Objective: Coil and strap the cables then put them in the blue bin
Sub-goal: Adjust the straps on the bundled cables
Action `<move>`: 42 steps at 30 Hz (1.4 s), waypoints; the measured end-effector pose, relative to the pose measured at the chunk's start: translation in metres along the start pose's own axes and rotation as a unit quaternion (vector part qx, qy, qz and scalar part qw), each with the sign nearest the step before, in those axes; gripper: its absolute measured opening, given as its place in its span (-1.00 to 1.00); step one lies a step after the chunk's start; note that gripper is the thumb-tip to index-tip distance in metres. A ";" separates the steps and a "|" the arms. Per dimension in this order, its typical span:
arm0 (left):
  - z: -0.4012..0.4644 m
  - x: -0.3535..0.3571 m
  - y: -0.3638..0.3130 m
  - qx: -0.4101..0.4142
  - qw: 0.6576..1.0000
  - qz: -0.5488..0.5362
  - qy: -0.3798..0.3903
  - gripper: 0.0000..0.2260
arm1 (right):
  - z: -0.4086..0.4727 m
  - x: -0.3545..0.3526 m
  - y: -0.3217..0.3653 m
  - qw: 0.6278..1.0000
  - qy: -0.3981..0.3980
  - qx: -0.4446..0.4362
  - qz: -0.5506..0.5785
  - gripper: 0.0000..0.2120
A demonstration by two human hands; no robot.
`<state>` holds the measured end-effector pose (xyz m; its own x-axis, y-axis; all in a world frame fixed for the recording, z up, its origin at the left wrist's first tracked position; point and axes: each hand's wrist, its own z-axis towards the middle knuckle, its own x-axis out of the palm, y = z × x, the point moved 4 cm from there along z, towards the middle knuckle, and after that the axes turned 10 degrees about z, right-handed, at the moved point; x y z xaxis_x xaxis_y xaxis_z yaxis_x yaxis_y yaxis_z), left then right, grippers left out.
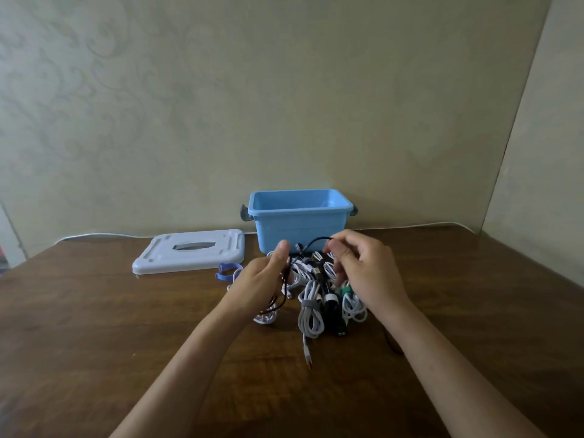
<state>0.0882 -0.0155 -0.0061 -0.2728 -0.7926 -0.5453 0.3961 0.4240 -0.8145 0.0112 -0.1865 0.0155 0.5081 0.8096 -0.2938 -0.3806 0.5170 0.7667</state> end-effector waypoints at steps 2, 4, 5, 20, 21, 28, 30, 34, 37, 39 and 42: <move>0.000 0.002 0.001 -0.001 0.999 0.020 0.043 -0.18 | 0.003 -0.008 -0.006 0.999 -0.030 0.019 0.019 -0.80; -0.001 0.005 0.002 0.007 0.997 0.041 0.068 -0.20 | 0.003 -0.010 -0.011 0.998 -0.044 0.024 0.023 -0.80; -0.002 0.005 0.002 0.014 0.996 0.053 0.072 -0.26 | 0.003 -0.010 -0.011 0.998 -0.047 0.021 0.020 -0.80; -0.004 0.011 0.003 0.020 0.996 0.031 0.084 -0.32 | 0.005 -0.005 -0.007 0.997 0.027 0.044 0.052 -0.78; -0.003 0.011 0.003 0.019 0.997 0.027 0.076 -0.34 | 0.004 -0.003 -0.007 0.997 0.036 0.045 0.052 -0.78; 0.001 0.007 0.001 0.030 0.997 0.062 0.026 -0.42 | 0.005 0.002 -0.011 0.991 0.090 0.075 0.062 -0.81; 0.001 0.005 -0.001 0.030 0.999 0.034 0.011 -0.45 | 0.006 -0.001 -0.014 0.991 0.095 0.084 0.041 -0.85; -0.003 0.000 -0.008 0.037 0.999 -0.019 0.002 -0.44 | 0.007 -0.006 -0.022 0.990 0.101 0.102 -0.008 -0.88; -0.003 -0.002 -0.009 0.034 0.999 -0.020 -0.006 -0.44 | 0.005 -0.004 -0.019 0.989 0.108 0.102 0.022 -0.87; -0.002 -0.001 -0.006 0.034 0.999 -0.003 -0.011 -0.40 | 0.003 0.000 -0.014 0.991 0.098 0.076 0.049 -0.86; 0.000 0.005 0.000 0.030 0.996 0.075 -0.028 -0.32 | -0.003 0.013 -0.003 0.994 0.098 0.022 0.041 -0.80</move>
<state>0.0864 -0.0198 -0.0088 -0.1573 -0.7460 -0.6471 0.4814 0.5143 -0.7098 0.0166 -0.1768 0.0079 0.3148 0.8893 -0.3317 -0.3774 0.4379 0.8160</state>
